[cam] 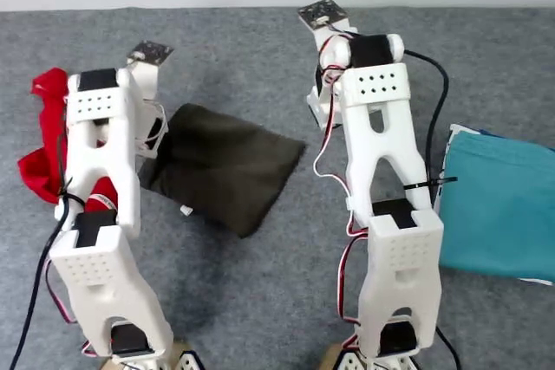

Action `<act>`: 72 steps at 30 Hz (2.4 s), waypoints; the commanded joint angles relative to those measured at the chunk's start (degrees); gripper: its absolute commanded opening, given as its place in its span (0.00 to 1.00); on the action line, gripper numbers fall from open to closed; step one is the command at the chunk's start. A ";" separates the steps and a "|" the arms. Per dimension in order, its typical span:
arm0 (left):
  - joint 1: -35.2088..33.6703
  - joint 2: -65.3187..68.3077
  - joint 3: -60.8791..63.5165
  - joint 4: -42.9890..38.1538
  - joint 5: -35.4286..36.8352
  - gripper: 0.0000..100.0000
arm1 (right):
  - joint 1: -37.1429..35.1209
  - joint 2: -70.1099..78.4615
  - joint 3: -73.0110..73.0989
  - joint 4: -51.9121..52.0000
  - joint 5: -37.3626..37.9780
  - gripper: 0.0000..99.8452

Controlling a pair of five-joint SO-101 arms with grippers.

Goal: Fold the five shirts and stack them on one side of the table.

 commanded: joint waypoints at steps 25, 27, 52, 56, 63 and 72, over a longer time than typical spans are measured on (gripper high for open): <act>-22.51 -19.16 -15.25 9.85 6.77 0.01 | -22.99 17.45 -0.70 -41.63 14.86 0.01; -23.65 -20.48 -13.14 9.76 6.77 0.01 | -23.60 20.18 -0.70 -46.73 14.86 0.01; -25.93 -21.98 -9.80 9.67 4.84 0.01 | -25.36 11.74 -0.79 -41.98 22.51 0.01; -25.93 -22.07 -9.80 9.67 5.10 0.01 | -25.19 8.92 -0.79 -33.80 18.81 0.01; -26.02 -22.07 -9.80 9.67 5.19 0.01 | -25.36 4.18 -0.79 -16.04 8.62 0.01; -25.93 -21.54 -9.71 9.67 5.27 0.01 | -28.97 -0.66 5.98 2.42 0.88 0.01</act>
